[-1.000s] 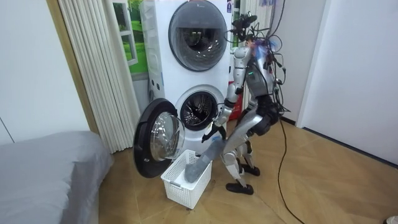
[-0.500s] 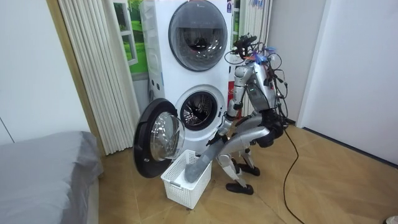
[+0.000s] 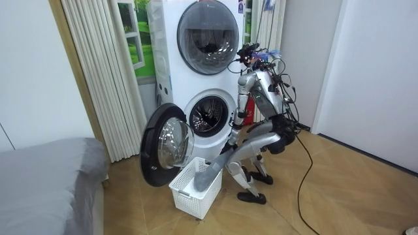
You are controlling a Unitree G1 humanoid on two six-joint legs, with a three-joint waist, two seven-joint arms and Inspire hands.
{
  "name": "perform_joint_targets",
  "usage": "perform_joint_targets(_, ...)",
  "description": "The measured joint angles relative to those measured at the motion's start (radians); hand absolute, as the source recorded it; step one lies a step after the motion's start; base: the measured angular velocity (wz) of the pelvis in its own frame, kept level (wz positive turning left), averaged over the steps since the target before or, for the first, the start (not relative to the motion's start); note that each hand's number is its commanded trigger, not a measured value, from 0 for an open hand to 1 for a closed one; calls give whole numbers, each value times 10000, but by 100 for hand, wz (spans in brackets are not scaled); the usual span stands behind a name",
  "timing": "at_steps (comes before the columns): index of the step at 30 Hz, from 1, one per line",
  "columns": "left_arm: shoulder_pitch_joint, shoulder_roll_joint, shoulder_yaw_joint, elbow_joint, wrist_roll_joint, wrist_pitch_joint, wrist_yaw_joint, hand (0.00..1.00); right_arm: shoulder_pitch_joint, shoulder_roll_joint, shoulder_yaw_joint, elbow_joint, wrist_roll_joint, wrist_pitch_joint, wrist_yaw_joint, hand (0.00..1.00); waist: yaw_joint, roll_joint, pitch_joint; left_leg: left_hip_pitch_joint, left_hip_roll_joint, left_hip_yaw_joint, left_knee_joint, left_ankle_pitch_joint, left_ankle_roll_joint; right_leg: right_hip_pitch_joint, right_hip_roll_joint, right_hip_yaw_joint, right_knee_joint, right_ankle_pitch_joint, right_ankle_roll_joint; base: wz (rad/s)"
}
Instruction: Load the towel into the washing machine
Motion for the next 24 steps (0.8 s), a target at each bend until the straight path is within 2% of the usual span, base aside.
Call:
perform_joint_targets(2,-23,78,-71,0,-7,0,-49,100,-47,-2,0,0,-12,2,21,0,-77,-67,1,-70,2,6,-61,1,-2,-69,-7,-17,-66,3,-6,0)
perform_joint_targets(6,-92,459,-436,12,-3,7,-254,100,-42,0,9,2,-106,20,-7,0,-277,-371,-11,-110,19,-1,-201,-12,-24,-76,-19,-91,-265,6,-12,-2)
perform_joint_targets(8,-136,532,-477,63,10,24,-381,100,-35,-1,15,-7,-170,28,-39,0,-281,-474,-26,-119,26,-4,-207,-45,-9,-75,-19,-104,-302,6,-10,-4)
perform_joint_targets(14,-181,683,-736,9,95,216,-403,100,162,-8,159,-328,-179,36,-125,0,-282,-490,-37,-136,48,2,-245,-97,67,-30,-3,-123,-482,51,97,-5)
perform_joint_targets(19,-76,661,-868,-14,1048,519,-557,100,182,-13,189,-332,-178,44,-122,0,-261,-482,-40,-25,-1,-8,-238,-104,82,94,2,-127,-501,62,138,0)
perform_joint_targets(24,-67,566,-864,-187,1338,678,-547,100,190,-75,196,-313,-181,86,-124,0,-171,-400,-46,87,-17,9,-284,-102,86,198,3,-109,-532,77,159,0)
